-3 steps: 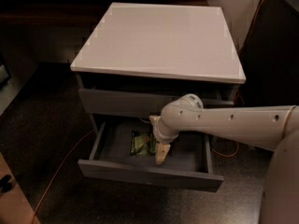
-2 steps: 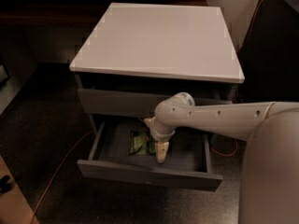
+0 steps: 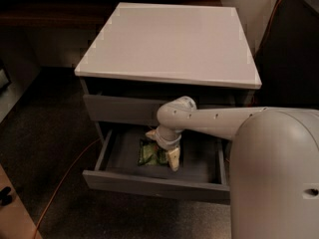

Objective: Pick green jalapeno chip bag from middle drawer and place on counter

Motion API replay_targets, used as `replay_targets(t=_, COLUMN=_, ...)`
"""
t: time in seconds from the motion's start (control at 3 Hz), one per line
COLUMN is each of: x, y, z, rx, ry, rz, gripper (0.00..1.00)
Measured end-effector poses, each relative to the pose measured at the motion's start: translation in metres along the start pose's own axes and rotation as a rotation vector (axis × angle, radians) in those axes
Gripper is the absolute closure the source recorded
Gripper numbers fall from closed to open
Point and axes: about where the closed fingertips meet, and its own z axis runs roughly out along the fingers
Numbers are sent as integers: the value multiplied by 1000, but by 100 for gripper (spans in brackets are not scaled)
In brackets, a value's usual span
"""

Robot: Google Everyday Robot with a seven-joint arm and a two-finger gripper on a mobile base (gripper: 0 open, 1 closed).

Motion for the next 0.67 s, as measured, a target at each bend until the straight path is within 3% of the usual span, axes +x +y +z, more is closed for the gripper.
replay_targets(t=0.67, x=-4, y=1, z=13, rx=-4, ry=12, rz=-39, gripper=0)
